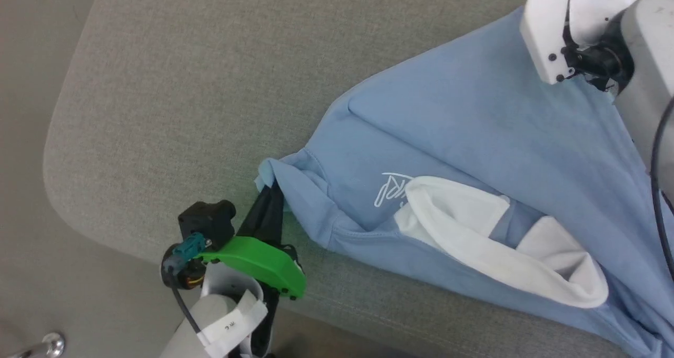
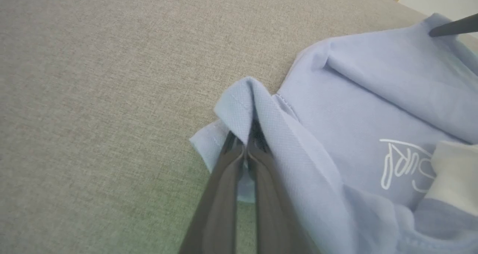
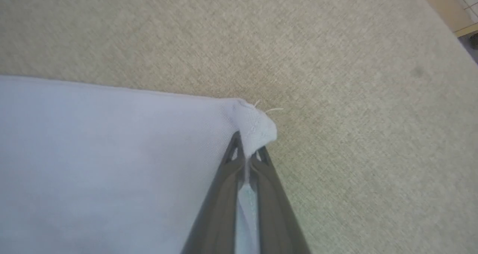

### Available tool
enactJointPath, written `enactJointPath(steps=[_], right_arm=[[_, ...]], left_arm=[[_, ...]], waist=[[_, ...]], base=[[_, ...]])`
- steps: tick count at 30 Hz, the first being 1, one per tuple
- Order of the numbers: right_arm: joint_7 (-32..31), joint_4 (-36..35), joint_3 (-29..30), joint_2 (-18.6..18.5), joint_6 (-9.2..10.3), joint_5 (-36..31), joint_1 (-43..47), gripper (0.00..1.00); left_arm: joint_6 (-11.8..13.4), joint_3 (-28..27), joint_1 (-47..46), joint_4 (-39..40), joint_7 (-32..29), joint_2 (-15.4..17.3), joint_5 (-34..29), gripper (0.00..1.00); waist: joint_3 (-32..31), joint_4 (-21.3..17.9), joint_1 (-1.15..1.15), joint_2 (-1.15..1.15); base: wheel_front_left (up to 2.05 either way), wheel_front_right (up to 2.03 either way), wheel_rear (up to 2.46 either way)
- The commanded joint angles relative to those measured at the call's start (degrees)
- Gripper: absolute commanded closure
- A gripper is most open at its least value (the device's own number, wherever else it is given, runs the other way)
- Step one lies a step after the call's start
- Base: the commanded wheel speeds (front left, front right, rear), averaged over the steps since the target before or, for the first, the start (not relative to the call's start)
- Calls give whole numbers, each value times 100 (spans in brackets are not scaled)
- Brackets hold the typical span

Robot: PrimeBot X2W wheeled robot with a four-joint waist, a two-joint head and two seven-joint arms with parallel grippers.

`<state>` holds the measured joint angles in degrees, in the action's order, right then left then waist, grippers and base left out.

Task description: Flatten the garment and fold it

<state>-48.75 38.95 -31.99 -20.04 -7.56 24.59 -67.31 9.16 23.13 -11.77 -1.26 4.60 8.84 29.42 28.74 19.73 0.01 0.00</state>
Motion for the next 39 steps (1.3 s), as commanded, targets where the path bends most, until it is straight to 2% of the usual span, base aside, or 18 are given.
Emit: enactJointPath(steps=[1, 7, 10, 13, 18, 22, 29, 35, 39], right_arm=[[187, -24, 64, -14, 8, 42, 93, 100], [1105, -542, 523, -111, 8, 558, 621, 100], [1386, -965, 780, -326, 8, 827, 1245, 100], [1446, -1427, 1082, -575, 8, 962, 2007, 100], [1403, -2078, 1683, -657, 8, 1111, 3455, 100], [1297, -2579, 2315, -409, 8, 1224, 4814, 100], [1046, -3401, 3386, 497, 8, 1218, 6766, 100], [712, -3981, 3715, 880, 8, 1091, 7068, 100], [427, -4274, 3783, 743, 8, 1076, 6562, 100]], left_arm=[[34, -34, -1, -20, -4, 80, -9, 100], [114, -141, 196, -108, -145, 289, 42, 100], [170, -208, 373, -142, -225, 404, 90, 100], [223, -248, 545, -130, -305, 487, 135, 100], [288, -299, 822, -145, -371, 556, 231, 100], [319, -276, 979, -159, -398, 540, 285, 100], [308, -263, 1137, -191, -376, 461, 429, 100], [163, -421, 1080, -198, -325, 444, 702, 100], [-49, -549, 650, -123, -450, 579, 854, 100]], waist=[[-387, -309, -1, 0], [-1270, -909, -1, 0], [-1731, -1293, -1, 0], [-2038, -1633, -1, 0], [-2412, -2113, -1, 0], [-2610, -2271, -1, 0], [-2789, -2197, -1, 0], [-2912, -2166, -1, 0], [-2996, -2180, -1, 0]], base=[[0, 0, 0], [0, 0, 0], [0, 0, 0], [0, 0, 0], [0, 0, 0], [0, 0, 0], [0, 0, 0], [0, 0, 0], [0, 0, 0]])
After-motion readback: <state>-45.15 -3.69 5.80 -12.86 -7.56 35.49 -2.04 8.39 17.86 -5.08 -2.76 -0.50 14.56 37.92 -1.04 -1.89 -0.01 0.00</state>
